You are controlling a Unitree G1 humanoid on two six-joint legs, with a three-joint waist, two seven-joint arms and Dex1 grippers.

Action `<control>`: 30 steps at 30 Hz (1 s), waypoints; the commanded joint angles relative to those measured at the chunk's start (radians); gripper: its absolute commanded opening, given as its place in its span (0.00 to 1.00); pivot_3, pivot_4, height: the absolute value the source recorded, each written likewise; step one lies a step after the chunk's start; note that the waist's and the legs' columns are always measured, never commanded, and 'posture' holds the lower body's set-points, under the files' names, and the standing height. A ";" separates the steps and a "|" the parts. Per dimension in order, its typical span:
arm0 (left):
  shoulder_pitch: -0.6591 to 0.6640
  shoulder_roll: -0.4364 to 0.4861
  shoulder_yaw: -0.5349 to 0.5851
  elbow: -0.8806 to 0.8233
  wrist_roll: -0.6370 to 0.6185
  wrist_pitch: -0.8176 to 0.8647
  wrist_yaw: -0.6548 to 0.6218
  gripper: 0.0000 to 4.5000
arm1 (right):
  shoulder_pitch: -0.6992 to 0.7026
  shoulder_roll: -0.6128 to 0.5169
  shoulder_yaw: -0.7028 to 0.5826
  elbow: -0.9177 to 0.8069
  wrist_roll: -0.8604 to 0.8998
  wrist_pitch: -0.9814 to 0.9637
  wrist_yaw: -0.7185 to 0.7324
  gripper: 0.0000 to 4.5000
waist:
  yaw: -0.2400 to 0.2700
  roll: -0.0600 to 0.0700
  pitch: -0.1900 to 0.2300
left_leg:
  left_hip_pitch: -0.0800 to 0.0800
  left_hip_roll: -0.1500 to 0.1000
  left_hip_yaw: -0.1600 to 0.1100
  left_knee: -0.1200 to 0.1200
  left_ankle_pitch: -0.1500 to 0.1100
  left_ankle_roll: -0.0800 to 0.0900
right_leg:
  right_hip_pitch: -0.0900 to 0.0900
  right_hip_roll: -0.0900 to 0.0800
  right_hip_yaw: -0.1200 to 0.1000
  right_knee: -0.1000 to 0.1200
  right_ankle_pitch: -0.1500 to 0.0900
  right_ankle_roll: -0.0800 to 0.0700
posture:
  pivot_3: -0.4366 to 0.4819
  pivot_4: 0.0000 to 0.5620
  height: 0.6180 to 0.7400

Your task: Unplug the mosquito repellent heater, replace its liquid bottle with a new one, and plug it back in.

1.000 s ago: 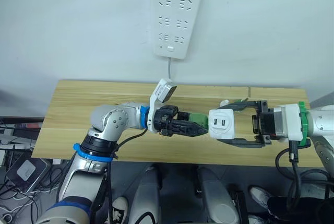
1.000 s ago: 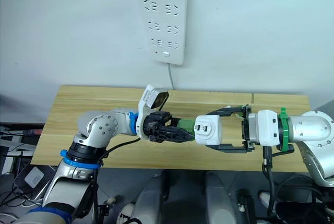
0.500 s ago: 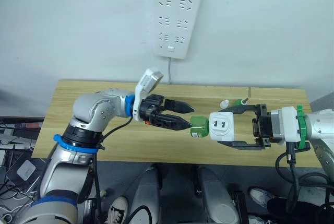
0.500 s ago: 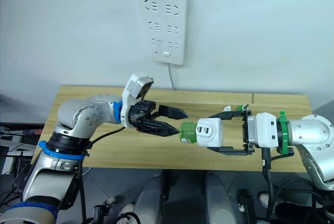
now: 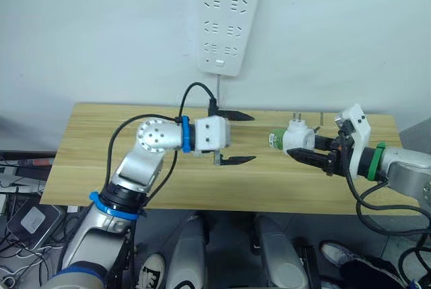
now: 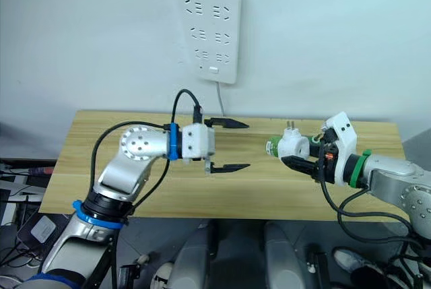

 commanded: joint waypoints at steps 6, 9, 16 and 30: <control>-0.010 -0.102 -0.109 -0.014 0.246 -0.065 0.190 1.00 | -0.040 -0.037 -0.002 0.058 0.484 -0.002 -0.428 0.66 | 0.002 -0.001 -0.001 | -0.001 -0.002 0.000 0.000 -0.001 0.005 | 0.000 0.000 0.000 0.000 0.000 0.000 | 0.48 0.57 1.00; -0.013 -0.117 -0.118 -0.008 0.285 -0.046 0.218 1.00 | -0.035 -0.082 0.038 0.061 0.597 -0.062 -0.518 0.66 | 0.001 -0.001 -0.001 | -0.001 -0.005 0.000 0.000 -0.001 0.006 | 0.000 0.000 0.000 0.000 0.000 0.000 | 0.47 0.57 1.00; -0.025 -0.142 -0.141 0.019 0.335 -0.027 0.254 1.00 | -0.040 -0.164 0.123 0.043 0.730 -0.168 -0.593 0.66 | -0.002 -0.001 -0.001 | -0.001 -0.006 -0.001 -0.001 0.000 0.007 | 0.000 0.000 0.000 0.001 0.000 0.000 | 0.47 0.58 1.00; -0.032 -0.160 -0.156 0.022 0.355 -0.016 0.274 0.50 | -0.049 -0.228 0.204 0.027 0.789 -0.272 -0.614 0.66 | -0.001 -0.001 -0.001 | -0.002 -0.009 -0.002 -0.001 0.001 0.008 | 0.000 -0.004 -0.001 0.000 0.000 0.000 | 0.46 0.60 1.00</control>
